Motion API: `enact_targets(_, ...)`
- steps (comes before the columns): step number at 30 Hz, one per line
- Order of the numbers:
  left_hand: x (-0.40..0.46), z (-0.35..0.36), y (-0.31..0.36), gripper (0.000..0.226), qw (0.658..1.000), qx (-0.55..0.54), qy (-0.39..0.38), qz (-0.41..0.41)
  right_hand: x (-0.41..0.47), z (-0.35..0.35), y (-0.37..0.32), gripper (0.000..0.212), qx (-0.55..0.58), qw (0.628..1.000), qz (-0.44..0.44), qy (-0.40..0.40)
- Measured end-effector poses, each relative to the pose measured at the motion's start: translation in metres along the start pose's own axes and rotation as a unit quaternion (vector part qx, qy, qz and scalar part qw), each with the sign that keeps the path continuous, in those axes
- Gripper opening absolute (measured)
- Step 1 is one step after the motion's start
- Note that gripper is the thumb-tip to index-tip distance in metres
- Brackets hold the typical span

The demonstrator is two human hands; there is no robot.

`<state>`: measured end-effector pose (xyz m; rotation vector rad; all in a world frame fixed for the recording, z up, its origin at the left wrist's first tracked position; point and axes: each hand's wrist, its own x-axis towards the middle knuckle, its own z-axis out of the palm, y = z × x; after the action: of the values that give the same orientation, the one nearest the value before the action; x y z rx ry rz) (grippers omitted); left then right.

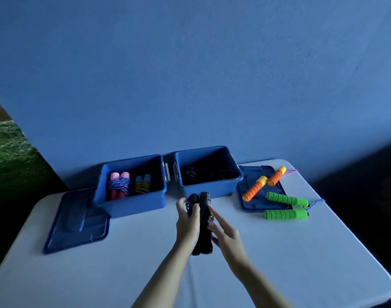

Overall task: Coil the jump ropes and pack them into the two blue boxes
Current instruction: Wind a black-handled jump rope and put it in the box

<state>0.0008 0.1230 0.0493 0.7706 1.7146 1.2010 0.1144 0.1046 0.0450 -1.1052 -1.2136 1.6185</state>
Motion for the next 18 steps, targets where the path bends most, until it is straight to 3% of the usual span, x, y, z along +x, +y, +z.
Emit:
enact_targets(7, 0.047, 0.019, 0.014, 0.027, 0.999, 0.042, -0.014, -0.016, 0.037, -0.026, -0.012, 0.038, -0.104, 0.995, -0.008, 0.007)
enact_targets(9, 0.062, 0.028, 0.023, 0.029, 0.999, 0.04, -0.01, -0.02, 0.059, -0.038, -0.013, 0.036, -0.162, 0.985, -0.025, 0.046)
enact_targets(13, 0.102, 0.051, 0.042, 0.033, 0.999, 0.024, 0.007, -0.019, 0.108, -0.071, -0.016, 0.031, -0.324, 0.926, -0.097, 0.17)
enact_targets(18, 0.152, 0.081, 0.063, 0.026, 0.998, -0.008, 0.044, -0.039, 0.167, -0.111, -0.006, 0.031, -0.432, 0.879, -0.104, 0.175)
